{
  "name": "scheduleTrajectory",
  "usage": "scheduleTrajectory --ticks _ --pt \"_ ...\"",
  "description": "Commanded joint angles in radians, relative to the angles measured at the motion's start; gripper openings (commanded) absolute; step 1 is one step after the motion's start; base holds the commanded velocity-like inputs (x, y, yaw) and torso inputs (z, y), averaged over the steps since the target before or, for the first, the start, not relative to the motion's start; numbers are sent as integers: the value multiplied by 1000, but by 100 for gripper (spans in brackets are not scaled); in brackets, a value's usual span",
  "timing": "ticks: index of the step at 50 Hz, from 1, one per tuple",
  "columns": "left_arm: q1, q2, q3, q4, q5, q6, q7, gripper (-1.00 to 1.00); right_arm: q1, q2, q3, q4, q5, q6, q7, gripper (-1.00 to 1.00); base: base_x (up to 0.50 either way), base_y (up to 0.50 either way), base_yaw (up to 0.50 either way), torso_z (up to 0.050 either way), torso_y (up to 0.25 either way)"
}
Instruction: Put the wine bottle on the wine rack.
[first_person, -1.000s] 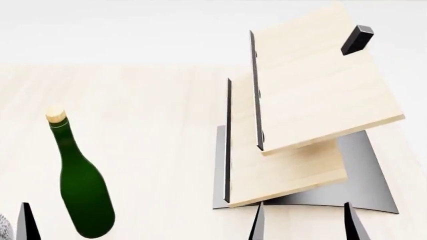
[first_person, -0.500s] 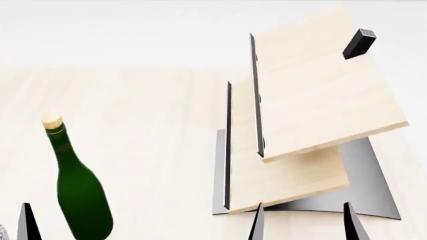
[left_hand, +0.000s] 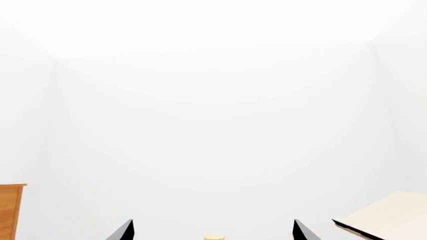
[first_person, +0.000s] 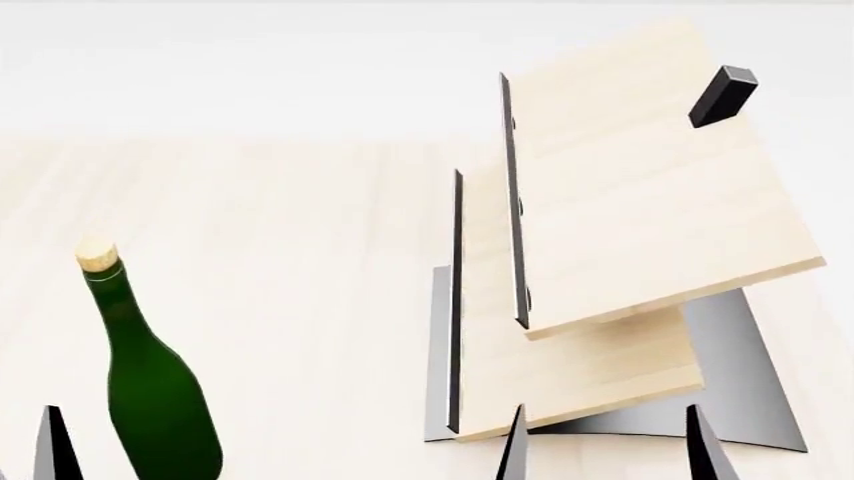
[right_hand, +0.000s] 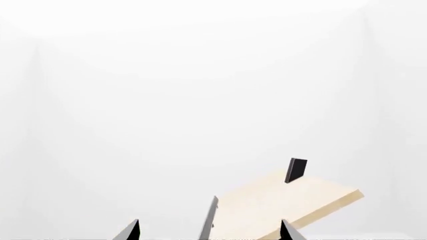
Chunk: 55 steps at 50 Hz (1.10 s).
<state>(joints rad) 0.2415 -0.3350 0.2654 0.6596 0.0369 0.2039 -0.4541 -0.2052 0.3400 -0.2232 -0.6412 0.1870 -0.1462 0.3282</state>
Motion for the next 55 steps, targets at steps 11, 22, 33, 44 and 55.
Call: scheduleTrajectory --ticks 11,22,33,44,55 --pt "-2 -5 9 0 3 -1 -7 100 23 5 -8 -2 -4 64 20 100 0 0 0 0 0" --pt "-2 -8 13 4 5 -5 -10 100 129 -4 -45 -67 -5 240 39 100 0 0 0 0 0" --pt "-5 -10 18 11 7 -14 -13 100 360 -10 -93 -140 19 529 21 100 0 0 0 0 0" --pt "-8 -16 14 17 -1 -21 -17 100 686 -40 -116 -91 149 828 -59 100 0 0 0 0 0" --pt "-10 -20 12 16 -3 -20 -22 100 843 -45 -205 41 141 835 -152 100 0 0 0 0 0"
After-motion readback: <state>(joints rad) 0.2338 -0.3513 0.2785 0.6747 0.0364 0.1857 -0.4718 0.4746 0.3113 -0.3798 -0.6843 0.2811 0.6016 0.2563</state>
